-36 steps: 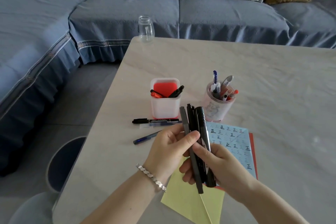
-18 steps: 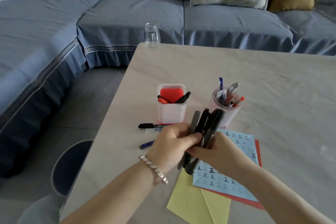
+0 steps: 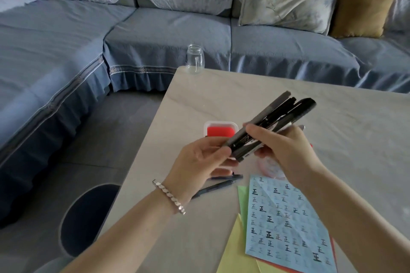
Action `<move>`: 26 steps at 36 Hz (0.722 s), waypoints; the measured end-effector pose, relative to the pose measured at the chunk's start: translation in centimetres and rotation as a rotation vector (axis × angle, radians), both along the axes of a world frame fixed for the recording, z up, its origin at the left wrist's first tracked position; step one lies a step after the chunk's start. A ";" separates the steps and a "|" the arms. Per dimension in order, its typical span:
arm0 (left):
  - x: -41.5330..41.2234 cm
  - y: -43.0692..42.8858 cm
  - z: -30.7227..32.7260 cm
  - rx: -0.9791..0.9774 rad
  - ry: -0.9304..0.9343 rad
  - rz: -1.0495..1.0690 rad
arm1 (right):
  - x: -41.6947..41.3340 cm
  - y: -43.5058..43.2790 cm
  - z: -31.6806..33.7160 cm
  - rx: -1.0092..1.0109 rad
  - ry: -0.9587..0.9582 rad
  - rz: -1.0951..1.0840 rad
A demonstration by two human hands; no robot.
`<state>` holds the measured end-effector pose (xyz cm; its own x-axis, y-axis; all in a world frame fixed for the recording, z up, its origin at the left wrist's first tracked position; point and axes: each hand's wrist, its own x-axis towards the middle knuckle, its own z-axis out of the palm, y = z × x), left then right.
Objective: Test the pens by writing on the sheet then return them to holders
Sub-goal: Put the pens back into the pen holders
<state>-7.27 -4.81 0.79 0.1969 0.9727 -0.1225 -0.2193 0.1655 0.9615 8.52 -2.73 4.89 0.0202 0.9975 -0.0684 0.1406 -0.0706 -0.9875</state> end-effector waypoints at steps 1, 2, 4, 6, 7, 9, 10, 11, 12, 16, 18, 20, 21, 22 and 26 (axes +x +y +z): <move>0.1 -0.1 0.1 0.010 -0.001 -0.002 | -0.2 0.0 0.0 -0.006 0.009 0.015; 0.1 -0.1 0.2 0.018 0.010 0.022 | -0.3 -0.1 0.0 -0.011 0.012 0.027; 0.1 0.0 0.1 0.028 0.035 0.108 | -0.5 -0.3 -0.1 -0.021 0.008 0.032; -0.1 0.3 -0.1 0.043 0.047 0.231 | -0.5 -0.3 -0.4 -0.007 -0.030 -0.009; -0.3 0.5 -0.2 0.065 0.072 0.290 | -0.4 -0.3 -0.5 -0.001 -0.044 -0.041; -0.7 1.0 -0.3 0.109 0.104 0.372 | -0.2 -0.3 -0.7 0.005 -0.051 -0.094; -0.8 1.2 -0.3 0.117 0.095 0.399 | 0.0 -0.2 -0.7 0.005 -0.055 -0.117; -1.0 1.3 -0.2 0.125 0.084 0.422 | 0.2 -0.1 -0.7 0.005 -0.051 -0.139; -1.2 1.5 -0.2 0.143 0.082 0.447 | 0.4 0.0 -0.6 0.006 -0.035 -0.153; -1.7 1.6 -0.2 0.271 0.142 0.513 | 0.8 0.2 -0.4 0.024 0.006 -0.188; -1.9 1.8 -0.2 0.328 0.195 0.530 | 0.8 0.5 -0.4 0.048 0.018 -0.223; -2.0 2.3 0.0 0.401 0.229 0.521 | 0.8 1.0 -0.4 0.096 -0.026 -0.253; -2.0 2.5 0.2 0.437 0.245 0.509 | 0.7 1.3 -0.4 0.130 -0.068 -0.261; -2.1 2.8 0.4 0.480 0.277 0.498 | 0.5 1.6 -0.4 0.170 -0.111 -0.257; -2.1 4.5 0.8 0.614 0.632 0.390 | -0.5 3.2 -1.1 0.170 -0.310 -0.134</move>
